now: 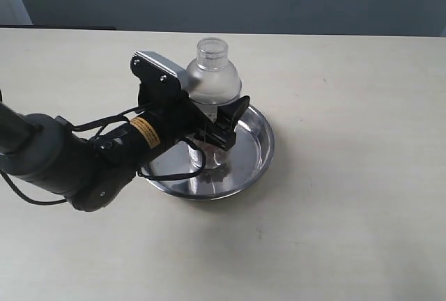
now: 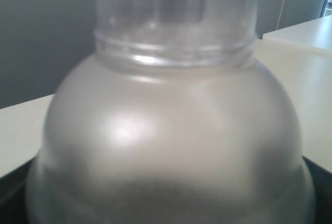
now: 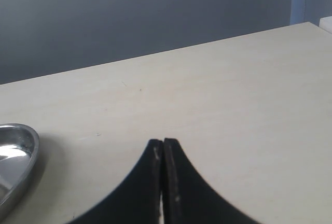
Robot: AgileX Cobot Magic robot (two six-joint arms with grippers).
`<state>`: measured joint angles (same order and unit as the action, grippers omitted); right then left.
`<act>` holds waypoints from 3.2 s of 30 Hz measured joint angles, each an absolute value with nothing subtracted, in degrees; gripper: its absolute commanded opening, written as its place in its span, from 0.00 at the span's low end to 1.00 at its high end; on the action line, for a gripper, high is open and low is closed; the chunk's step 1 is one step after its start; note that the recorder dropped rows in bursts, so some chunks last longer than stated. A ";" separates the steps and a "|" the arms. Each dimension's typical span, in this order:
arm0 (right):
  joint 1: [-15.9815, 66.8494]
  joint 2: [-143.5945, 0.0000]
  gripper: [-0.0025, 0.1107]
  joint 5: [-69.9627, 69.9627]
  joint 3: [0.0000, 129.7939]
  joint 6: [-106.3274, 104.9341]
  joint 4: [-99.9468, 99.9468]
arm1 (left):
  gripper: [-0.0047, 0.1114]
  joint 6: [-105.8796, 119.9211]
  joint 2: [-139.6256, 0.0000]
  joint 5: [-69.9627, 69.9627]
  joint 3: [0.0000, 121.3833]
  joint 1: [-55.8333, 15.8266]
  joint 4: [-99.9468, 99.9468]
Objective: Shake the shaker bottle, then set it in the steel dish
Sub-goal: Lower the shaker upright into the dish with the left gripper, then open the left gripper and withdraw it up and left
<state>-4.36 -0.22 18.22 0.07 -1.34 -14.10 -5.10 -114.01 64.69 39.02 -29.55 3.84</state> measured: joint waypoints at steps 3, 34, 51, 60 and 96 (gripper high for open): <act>-4.36 -0.22 0.02 18.22 0.07 -1.34 -14.10 | 0.66 -4.48 -114.01 65.04 39.02 -29.55 4.27; -4.36 -0.22 0.02 18.22 0.07 -1.45 -14.10 | 0.84 -4.45 -111.78 66.97 38.01 -29.55 2.81; -4.36 -0.22 0.02 18.22 0.07 -1.45 -14.10 | 0.84 -2.37 -104.37 66.43 37.46 -29.55 1.95; -4.36 -0.22 0.02 18.22 0.07 -1.45 -14.10 | 0.63 3.63 -99.21 63.80 37.46 -29.55 1.74; -4.36 -0.22 0.02 18.22 0.07 -1.45 -14.10 | 0.04 17.38 -20.81 -13.82 37.33 -26.81 -4.16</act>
<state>-4.36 -0.22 18.22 0.07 -1.45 -14.10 17.38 -20.81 -13.82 37.33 -26.81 -4.16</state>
